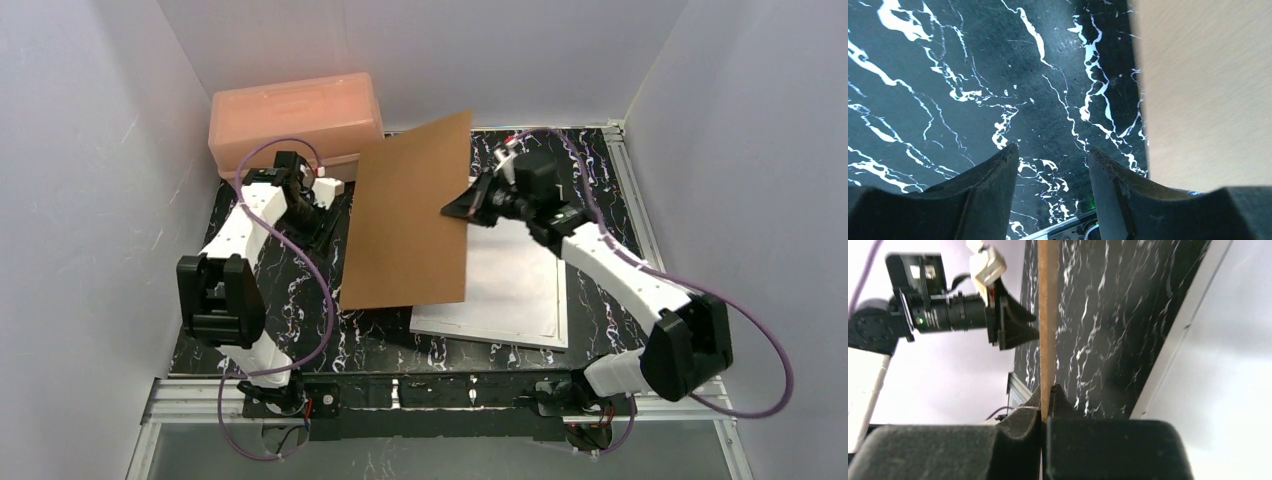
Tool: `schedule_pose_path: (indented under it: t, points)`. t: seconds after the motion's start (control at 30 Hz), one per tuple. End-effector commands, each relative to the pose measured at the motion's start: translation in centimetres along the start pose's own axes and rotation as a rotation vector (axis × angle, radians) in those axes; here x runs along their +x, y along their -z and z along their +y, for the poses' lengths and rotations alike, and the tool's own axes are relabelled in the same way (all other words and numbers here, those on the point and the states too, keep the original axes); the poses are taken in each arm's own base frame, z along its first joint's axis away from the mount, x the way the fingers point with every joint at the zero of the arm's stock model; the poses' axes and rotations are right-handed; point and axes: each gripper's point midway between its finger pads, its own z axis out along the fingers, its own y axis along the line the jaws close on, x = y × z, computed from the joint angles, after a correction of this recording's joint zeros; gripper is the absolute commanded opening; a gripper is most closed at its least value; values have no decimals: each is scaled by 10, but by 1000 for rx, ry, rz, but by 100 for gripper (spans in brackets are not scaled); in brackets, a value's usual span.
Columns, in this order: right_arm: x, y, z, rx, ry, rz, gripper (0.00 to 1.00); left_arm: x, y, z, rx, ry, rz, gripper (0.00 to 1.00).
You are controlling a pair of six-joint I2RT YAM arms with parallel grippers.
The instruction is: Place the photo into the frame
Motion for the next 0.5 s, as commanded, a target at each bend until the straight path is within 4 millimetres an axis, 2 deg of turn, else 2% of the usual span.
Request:
schedule_pose_path:
  t: [0.0,0.23,0.33,0.47]
  points:
    - [-47,65,31,-129,72,-50,1,5,30,-21,79,13,-29,53]
    - [-78,127,-1,-66,70,-68,1,4,22,-33,148,34,-20,51]
    - [-76,147,-13,26,108,-53,1,2,21,-38,159,28,-22,50]
    - [-67,154,-30,105,140,-26,1,0,20,-45,178,22,-28,46]
